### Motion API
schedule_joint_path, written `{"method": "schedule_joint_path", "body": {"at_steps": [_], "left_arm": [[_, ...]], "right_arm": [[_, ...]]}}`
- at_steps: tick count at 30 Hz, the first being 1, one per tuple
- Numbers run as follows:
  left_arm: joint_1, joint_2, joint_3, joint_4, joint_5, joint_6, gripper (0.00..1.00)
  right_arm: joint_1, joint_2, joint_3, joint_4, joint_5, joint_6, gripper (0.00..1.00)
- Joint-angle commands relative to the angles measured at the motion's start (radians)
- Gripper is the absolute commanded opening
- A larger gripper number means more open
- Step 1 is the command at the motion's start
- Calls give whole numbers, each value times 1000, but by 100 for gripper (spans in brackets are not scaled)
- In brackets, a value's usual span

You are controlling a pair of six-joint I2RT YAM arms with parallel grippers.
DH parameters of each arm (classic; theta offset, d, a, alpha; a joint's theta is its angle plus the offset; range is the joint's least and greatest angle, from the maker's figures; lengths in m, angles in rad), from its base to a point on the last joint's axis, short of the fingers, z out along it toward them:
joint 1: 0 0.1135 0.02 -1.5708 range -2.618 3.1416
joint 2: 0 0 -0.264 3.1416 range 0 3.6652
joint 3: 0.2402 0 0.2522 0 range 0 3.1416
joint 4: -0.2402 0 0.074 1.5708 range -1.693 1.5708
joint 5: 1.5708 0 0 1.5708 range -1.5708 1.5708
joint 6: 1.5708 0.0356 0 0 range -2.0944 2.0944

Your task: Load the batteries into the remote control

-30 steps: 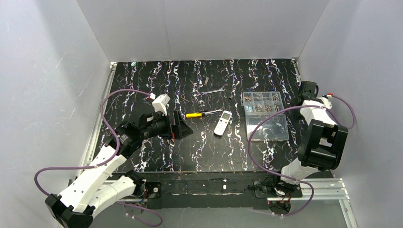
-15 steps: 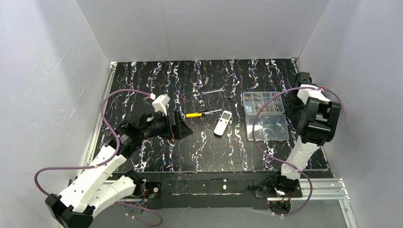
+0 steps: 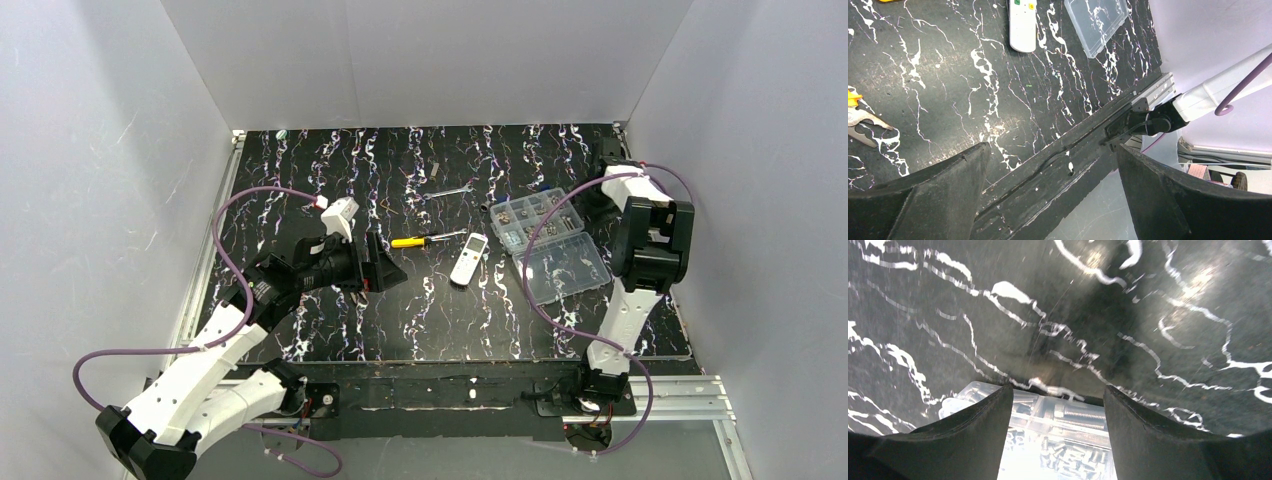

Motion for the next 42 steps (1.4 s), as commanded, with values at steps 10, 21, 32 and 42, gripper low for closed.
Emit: {"method": "schedule_joint_path", "body": {"at_steps": [10, 21, 32, 42], "left_arm": [[5, -8, 29, -6, 13, -7, 98], [5, 1, 30, -41, -44, 17, 98], [5, 78, 135, -417, -388, 27, 98], [6, 106, 64, -420, -410, -43, 98]], "right_arm": [[113, -61, -56, -19, -34, 15, 72], [106, -291, -144, 49, 182, -125, 76], [140, -759, -485, 220, 68, -337, 80], [417, -1082, -713, 93, 133, -303, 84]]}}
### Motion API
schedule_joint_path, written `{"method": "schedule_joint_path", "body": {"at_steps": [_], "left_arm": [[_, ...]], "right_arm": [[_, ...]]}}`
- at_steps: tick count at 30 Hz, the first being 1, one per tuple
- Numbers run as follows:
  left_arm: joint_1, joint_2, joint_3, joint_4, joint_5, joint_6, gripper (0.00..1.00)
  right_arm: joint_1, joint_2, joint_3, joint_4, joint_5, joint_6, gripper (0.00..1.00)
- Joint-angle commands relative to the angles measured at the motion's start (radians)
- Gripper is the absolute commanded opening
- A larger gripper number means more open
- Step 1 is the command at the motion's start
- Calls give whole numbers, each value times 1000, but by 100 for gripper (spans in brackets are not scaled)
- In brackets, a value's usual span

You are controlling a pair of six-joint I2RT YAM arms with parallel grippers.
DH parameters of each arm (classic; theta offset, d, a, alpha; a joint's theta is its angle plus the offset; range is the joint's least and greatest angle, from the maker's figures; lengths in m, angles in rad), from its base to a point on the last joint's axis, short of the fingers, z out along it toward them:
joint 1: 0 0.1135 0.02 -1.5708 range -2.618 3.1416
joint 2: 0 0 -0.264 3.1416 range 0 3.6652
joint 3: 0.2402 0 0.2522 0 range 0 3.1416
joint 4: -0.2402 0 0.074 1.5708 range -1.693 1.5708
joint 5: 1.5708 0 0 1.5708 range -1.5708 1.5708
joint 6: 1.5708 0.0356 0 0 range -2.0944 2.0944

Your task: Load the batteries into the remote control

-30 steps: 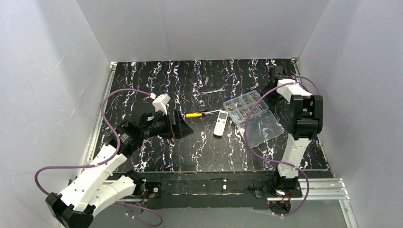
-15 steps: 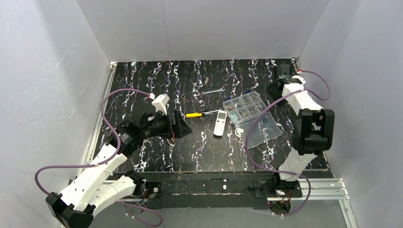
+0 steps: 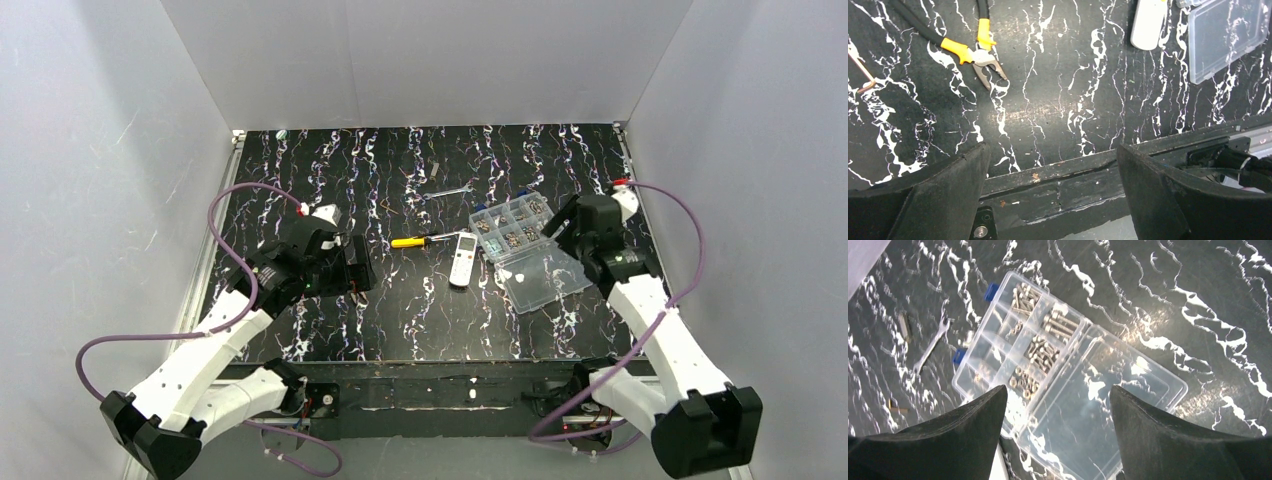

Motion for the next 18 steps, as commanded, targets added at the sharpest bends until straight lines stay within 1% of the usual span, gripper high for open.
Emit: {"method": "schedule_joint_path", "body": {"at_steps": [1, 3, 5, 9, 14, 18], "left_arm": [[5, 28, -31, -88, -40, -32, 98], [5, 48, -31, -120, -56, -28, 98], [5, 57, -36, -145, -87, -25, 98], [6, 47, -50, -180, -158, -3, 98], [6, 23, -75, -185, -210, 25, 98], [5, 27, -58, -201, -233, 16, 98]], "right_arm": [[160, -73, -54, -91, 89, 42, 85], [218, -98, -96, -109, 95, 88, 85], [274, -130, -154, -82, 94, 110, 85], [352, -178, -243, -7, 77, 94, 85], [369, -161, -230, -1, 85, 45, 85], [369, -139, -219, 26, 81, 42, 85]]}}
